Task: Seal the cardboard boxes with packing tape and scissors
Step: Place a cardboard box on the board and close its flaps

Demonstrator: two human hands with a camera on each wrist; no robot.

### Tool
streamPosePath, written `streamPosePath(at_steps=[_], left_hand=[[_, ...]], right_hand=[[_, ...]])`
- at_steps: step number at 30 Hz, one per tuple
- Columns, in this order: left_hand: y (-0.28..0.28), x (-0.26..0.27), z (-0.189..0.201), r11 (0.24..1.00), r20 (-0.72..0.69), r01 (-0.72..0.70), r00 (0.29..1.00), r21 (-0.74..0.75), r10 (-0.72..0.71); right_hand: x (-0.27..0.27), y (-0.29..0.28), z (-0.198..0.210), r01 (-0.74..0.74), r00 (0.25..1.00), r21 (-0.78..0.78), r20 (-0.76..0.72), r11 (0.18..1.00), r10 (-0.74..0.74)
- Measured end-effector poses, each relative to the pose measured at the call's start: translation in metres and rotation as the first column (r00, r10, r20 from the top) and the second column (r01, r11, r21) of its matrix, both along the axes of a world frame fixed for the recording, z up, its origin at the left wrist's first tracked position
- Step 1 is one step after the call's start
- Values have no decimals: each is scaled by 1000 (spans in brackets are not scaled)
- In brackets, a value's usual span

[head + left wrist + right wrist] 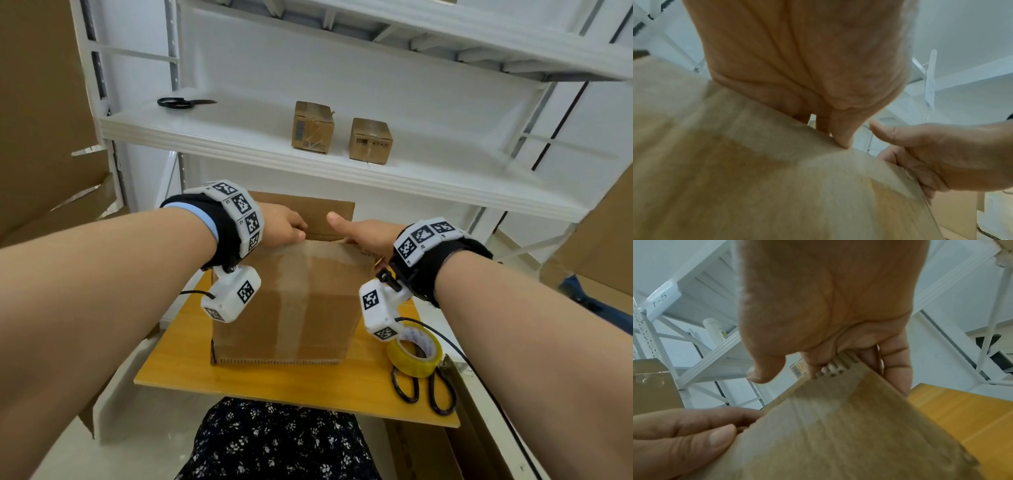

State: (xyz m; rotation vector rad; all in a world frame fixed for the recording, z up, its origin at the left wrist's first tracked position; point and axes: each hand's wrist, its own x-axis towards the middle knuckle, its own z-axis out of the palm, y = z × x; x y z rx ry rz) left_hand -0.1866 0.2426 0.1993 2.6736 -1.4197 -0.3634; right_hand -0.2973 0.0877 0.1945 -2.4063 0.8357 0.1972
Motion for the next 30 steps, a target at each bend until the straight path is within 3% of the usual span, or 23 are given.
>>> streamPosePath(at_steps=[3, 7, 12, 17, 20, 27, 30], left_hand=[[1, 6, -10, 1000, 7, 3, 1000, -1, -3], [5, 17, -26, 999, 14, -24, 1000, -39, 25], [12, 25, -44, 995, -132, -95, 987, 11, 95], [14, 33, -47, 991, -192, -128, 974, -40, 118], [13, 30, -47, 994, -130, -94, 988, -47, 87], [15, 25, -40, 998, 61, -15, 998, -65, 19], [17, 24, -34, 995, 120, 32, 993, -98, -21]], right_hand=[[2, -4, -4, -13, 999, 7, 32, 1000, 13], [3, -14, -14, -83, 996, -116, 25, 990, 86], [9, -9, -23, -186, 981, -384, -118, 904, 151], [23, -7, -22, -47, 967, -543, 184, 838, 173], [30, -1, -21, -47, 958, -615, 195, 787, 210], [36, 2, -27, -99, 982, -662, 57, 743, 181], [33, 6, -27, -156, 981, -613, -3, 774, 195]])
